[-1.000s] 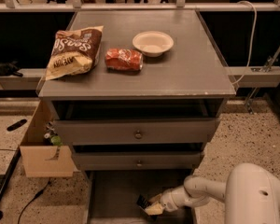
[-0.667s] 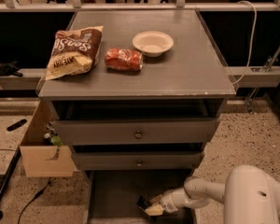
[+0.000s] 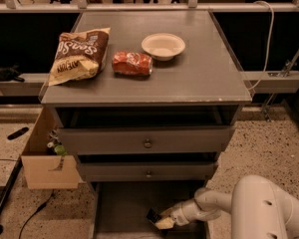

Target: Place rxbar chocolate into bottom drawer

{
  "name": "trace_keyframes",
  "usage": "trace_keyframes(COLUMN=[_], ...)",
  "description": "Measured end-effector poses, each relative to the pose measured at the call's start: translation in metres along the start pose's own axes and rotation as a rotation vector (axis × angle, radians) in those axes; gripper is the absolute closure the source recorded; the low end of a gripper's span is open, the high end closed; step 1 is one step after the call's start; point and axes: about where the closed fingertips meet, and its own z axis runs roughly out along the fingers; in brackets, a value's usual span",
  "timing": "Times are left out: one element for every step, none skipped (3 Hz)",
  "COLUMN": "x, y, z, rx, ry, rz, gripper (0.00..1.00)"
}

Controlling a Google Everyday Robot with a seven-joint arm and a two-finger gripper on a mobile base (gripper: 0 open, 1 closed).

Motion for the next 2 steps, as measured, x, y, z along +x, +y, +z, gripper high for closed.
trace_keyframes(x=[0.0002, 0.0002], y=[-0.0005, -0.0005], z=[0.0005, 0.0006], rx=[0.0, 0.0], ry=[0.001, 0.001], rz=[0.0, 0.0], gripper=[0.76, 0.53])
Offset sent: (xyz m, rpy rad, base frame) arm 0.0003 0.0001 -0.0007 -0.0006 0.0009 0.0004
